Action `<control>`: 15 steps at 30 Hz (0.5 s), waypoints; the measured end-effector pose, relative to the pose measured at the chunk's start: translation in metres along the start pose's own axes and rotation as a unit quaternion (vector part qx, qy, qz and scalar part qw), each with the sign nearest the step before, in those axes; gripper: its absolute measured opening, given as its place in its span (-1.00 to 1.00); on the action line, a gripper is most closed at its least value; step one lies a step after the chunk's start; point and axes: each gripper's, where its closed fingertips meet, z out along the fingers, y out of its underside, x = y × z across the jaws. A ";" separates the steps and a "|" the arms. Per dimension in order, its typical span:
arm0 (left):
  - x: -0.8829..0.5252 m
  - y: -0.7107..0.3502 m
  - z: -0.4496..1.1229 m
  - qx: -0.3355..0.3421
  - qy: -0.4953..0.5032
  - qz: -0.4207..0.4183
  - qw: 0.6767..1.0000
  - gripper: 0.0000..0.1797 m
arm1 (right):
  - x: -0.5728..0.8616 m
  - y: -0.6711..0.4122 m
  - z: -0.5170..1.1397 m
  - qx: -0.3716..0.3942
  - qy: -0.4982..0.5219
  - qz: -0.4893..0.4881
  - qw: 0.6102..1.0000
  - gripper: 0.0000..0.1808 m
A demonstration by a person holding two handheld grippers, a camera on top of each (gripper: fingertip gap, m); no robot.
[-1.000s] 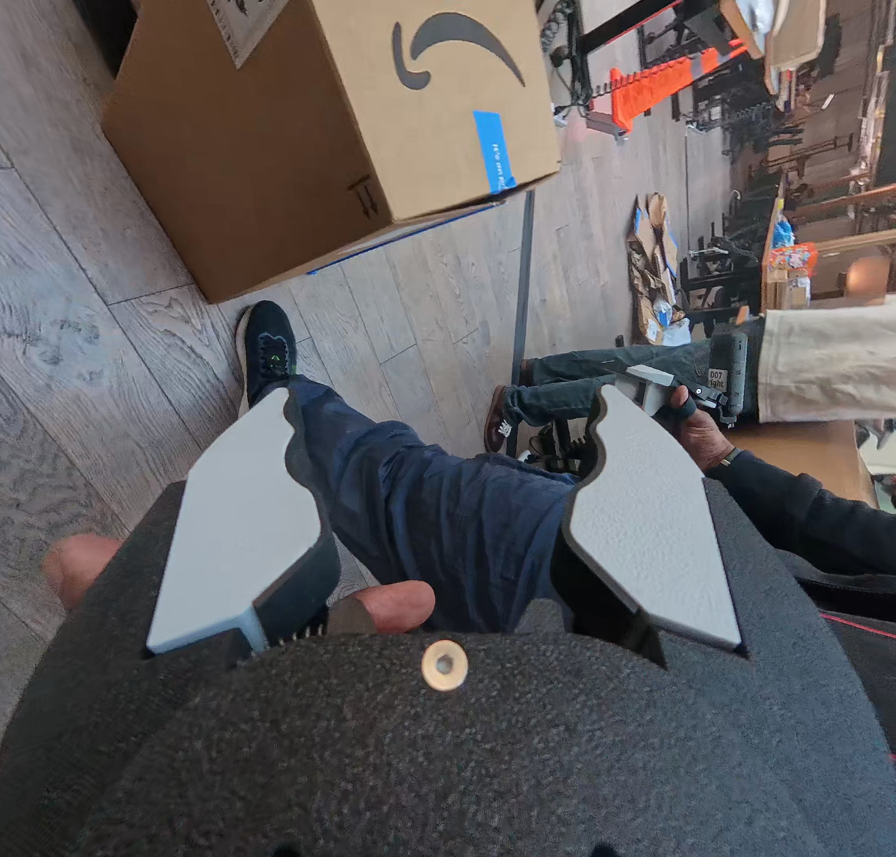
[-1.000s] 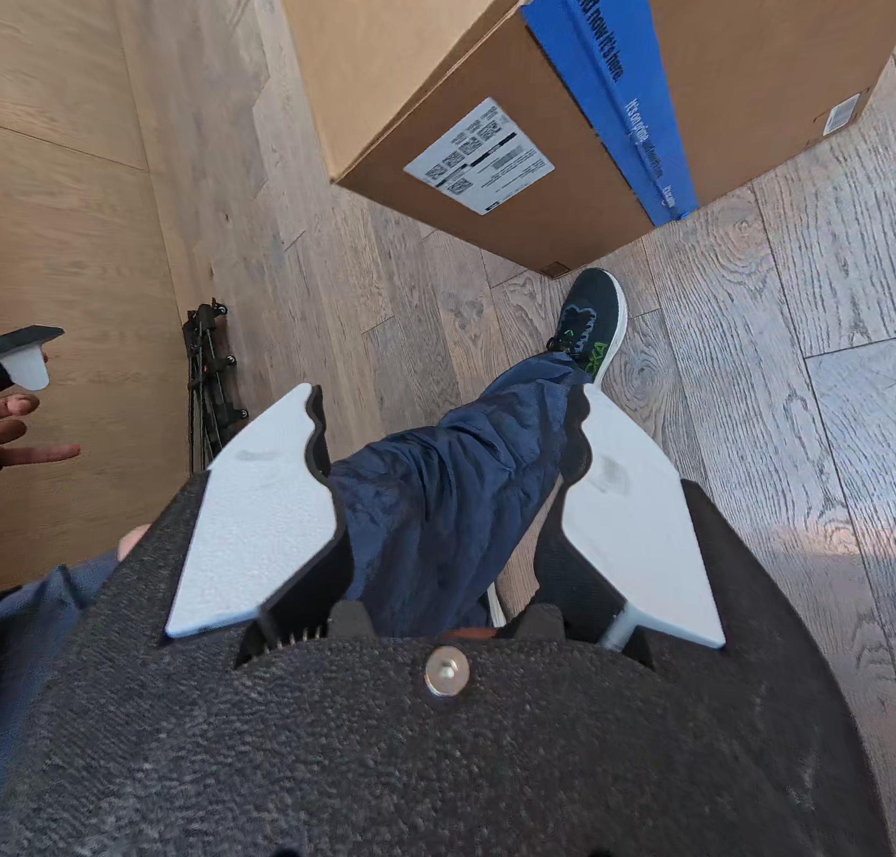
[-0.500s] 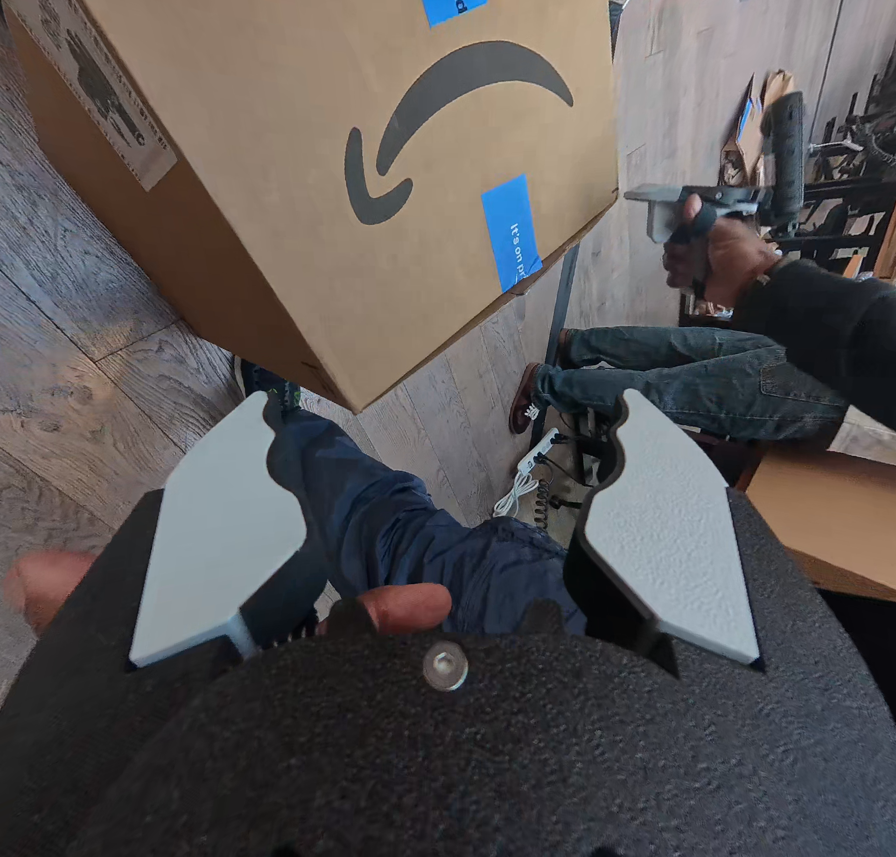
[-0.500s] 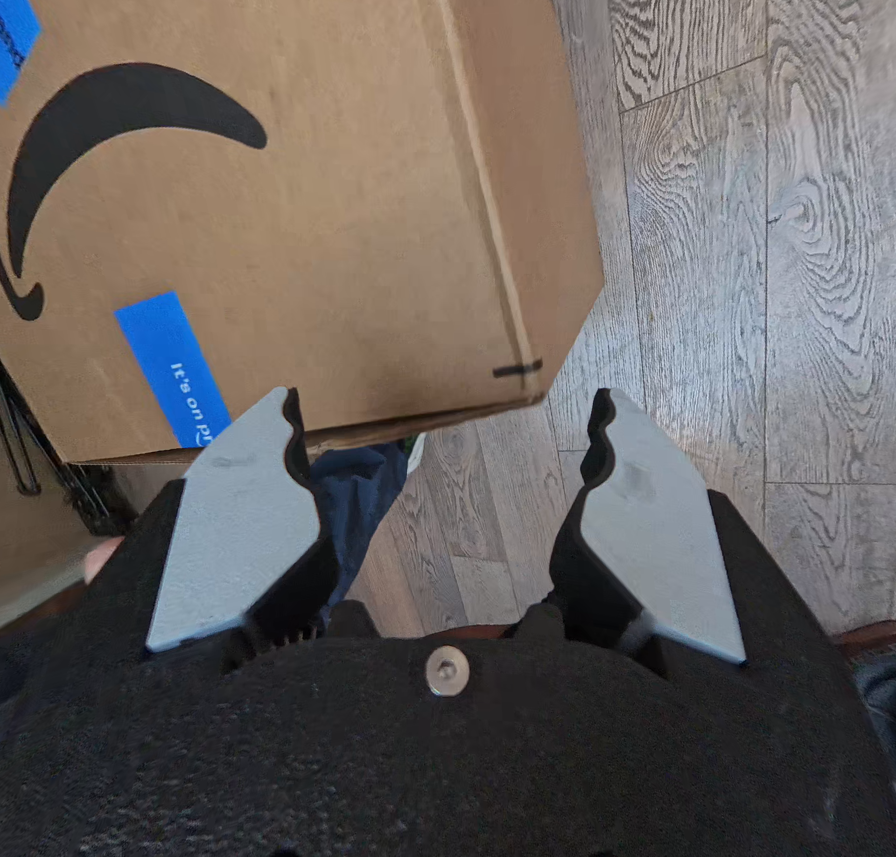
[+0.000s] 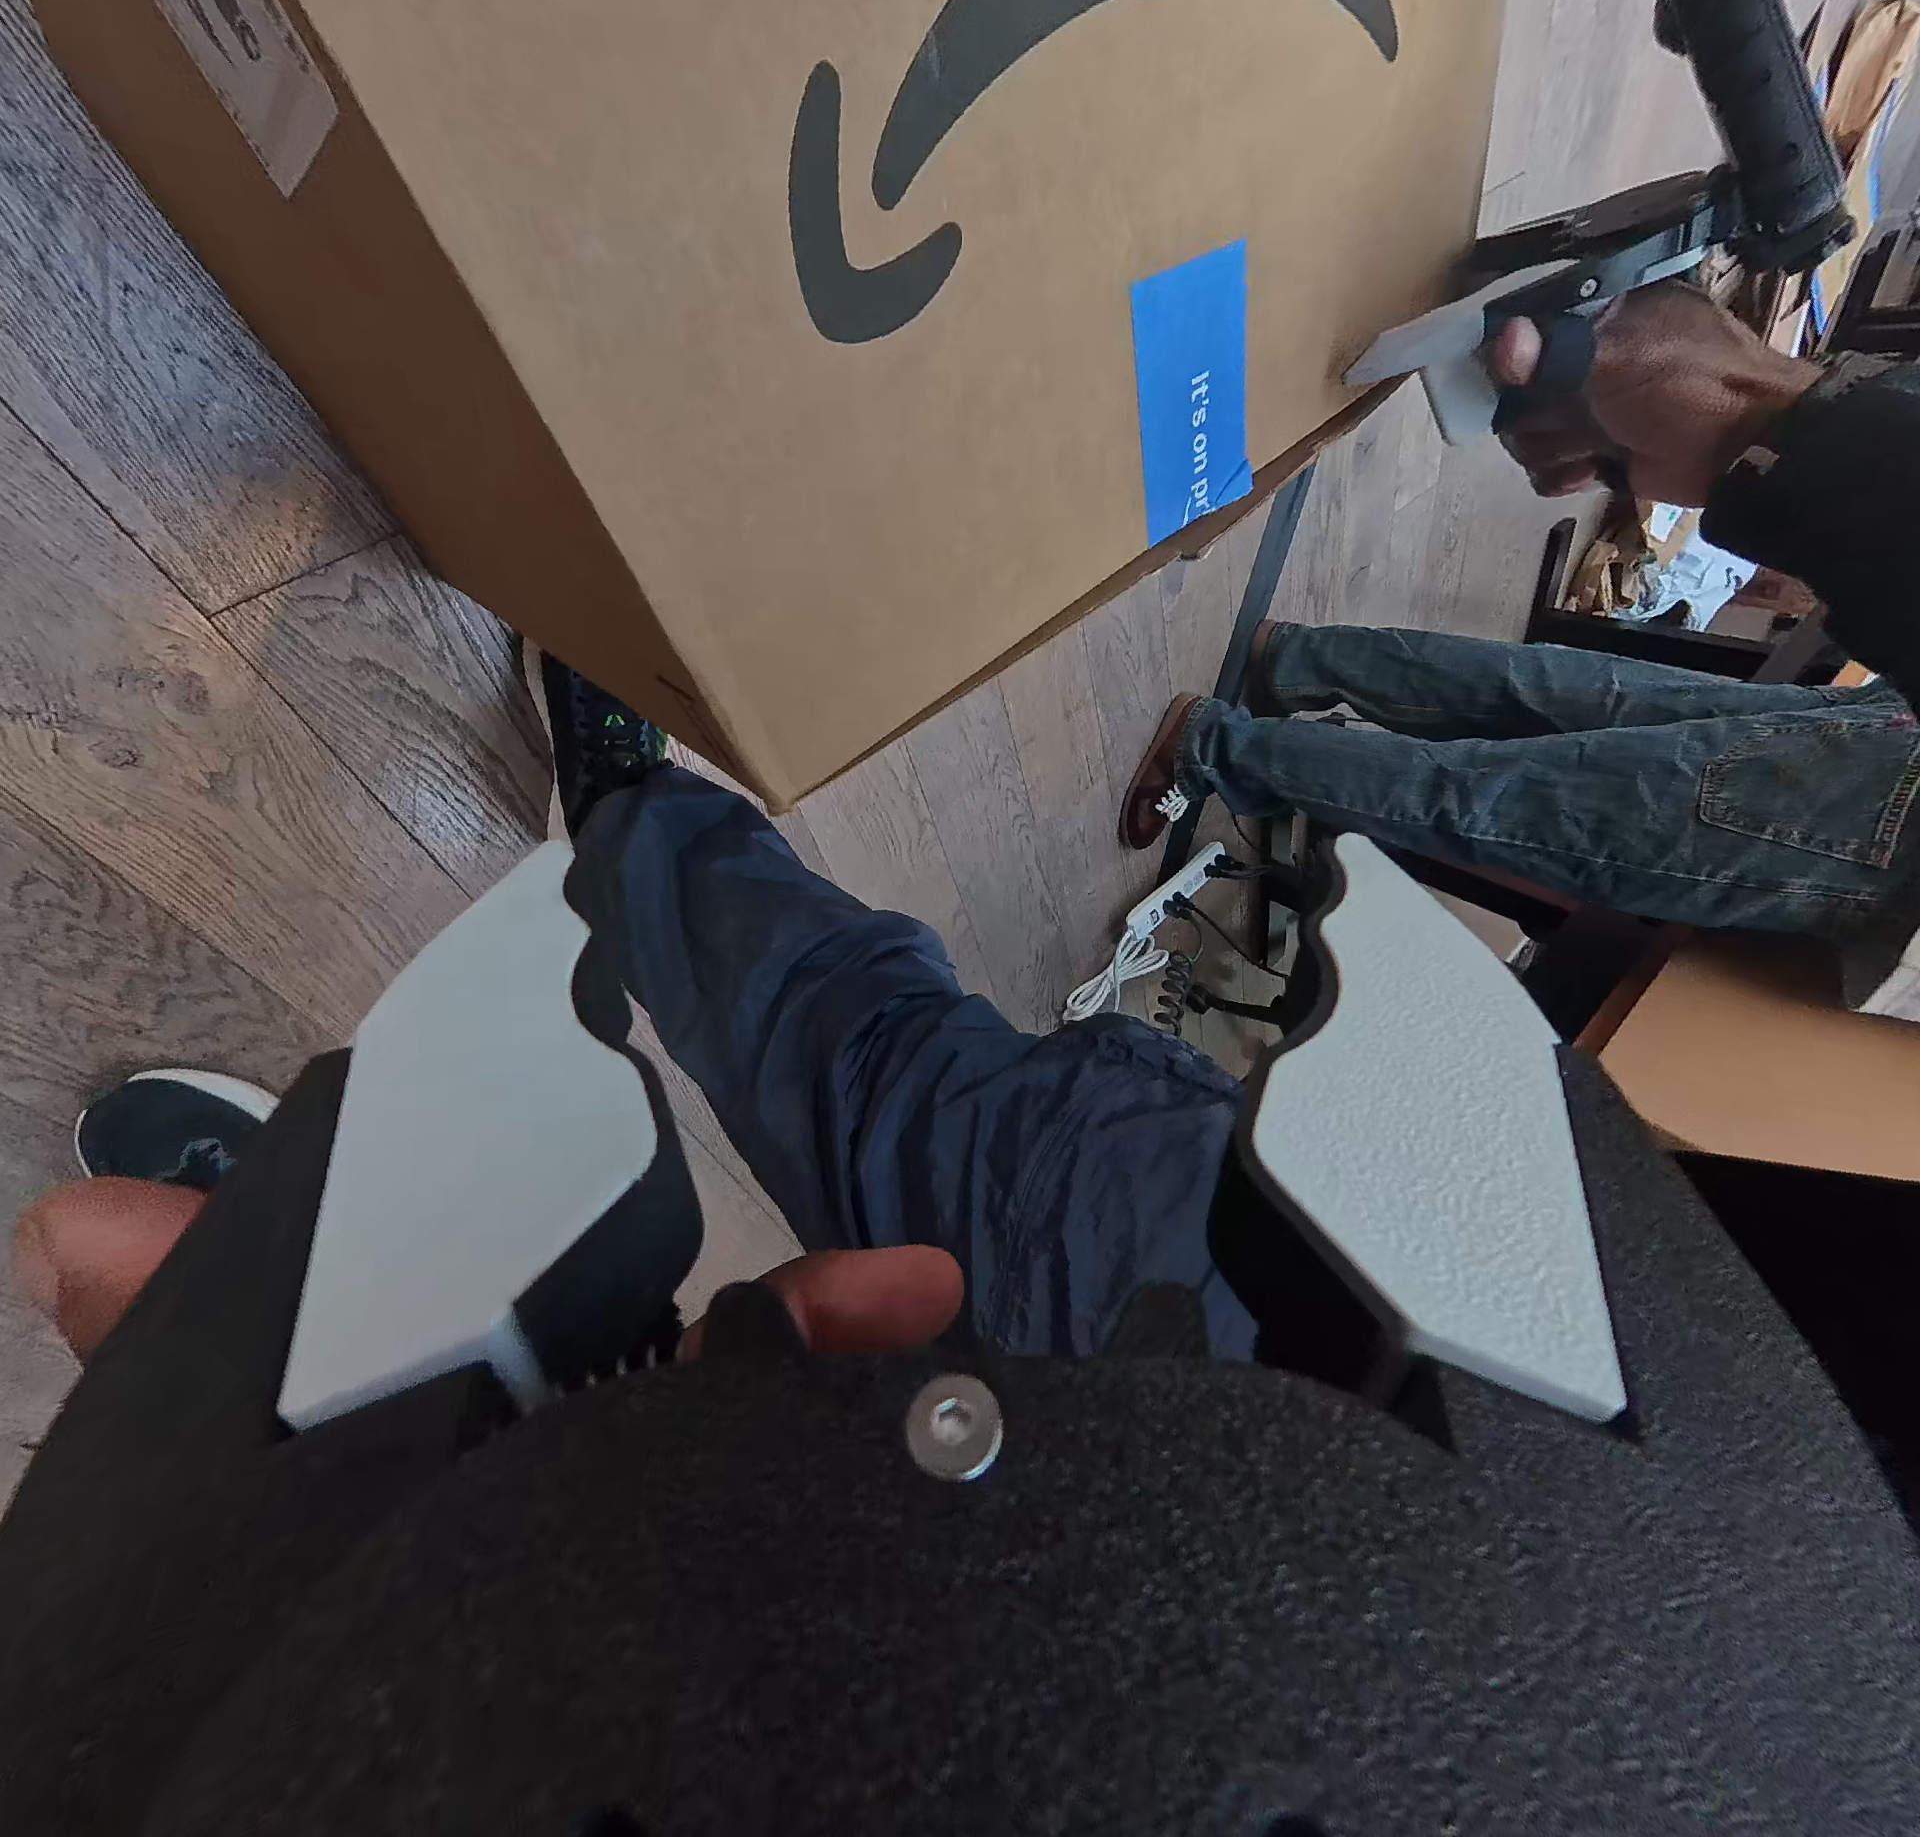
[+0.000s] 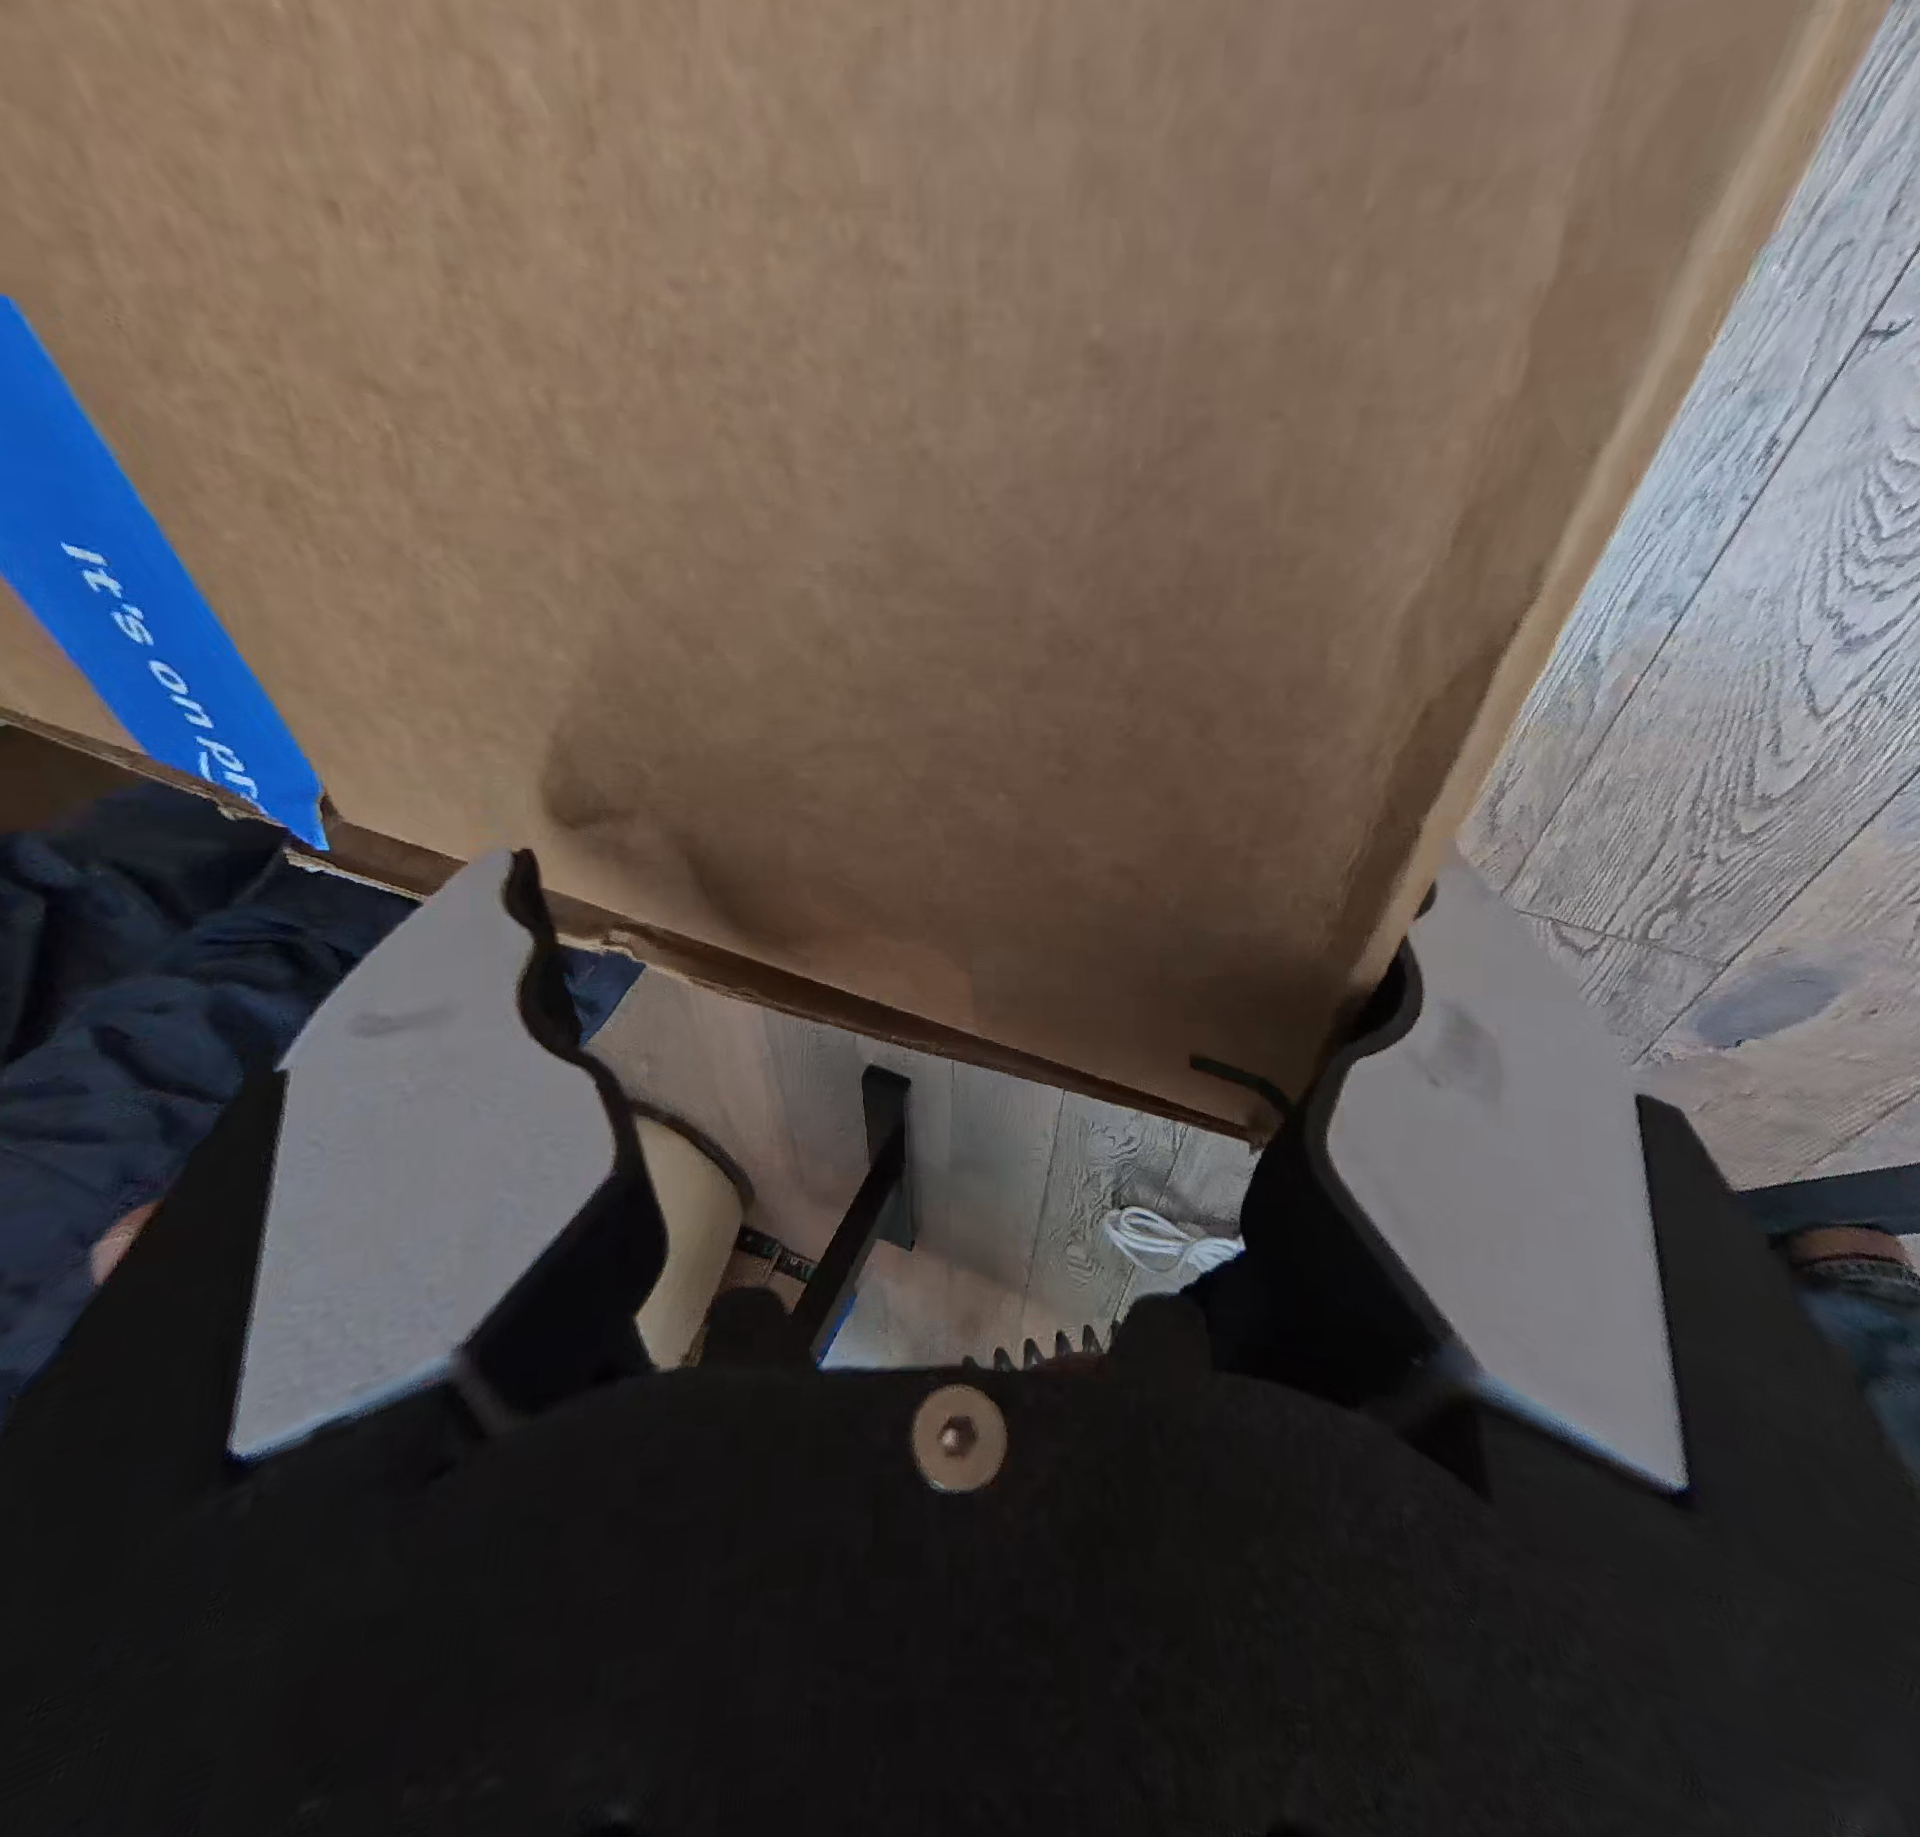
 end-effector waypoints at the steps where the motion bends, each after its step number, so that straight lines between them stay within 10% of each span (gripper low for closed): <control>1: 0.000 0.001 0.002 -0.006 -0.002 0.002 1.000 0.38 | -0.004 0.004 0.001 -0.006 -0.006 0.004 1.000 0.60; 15: 0.024 -0.010 0.047 -0.077 -0.014 0.071 0.994 0.38 | -0.045 0.056 0.024 0.055 -0.085 0.065 0.993 0.44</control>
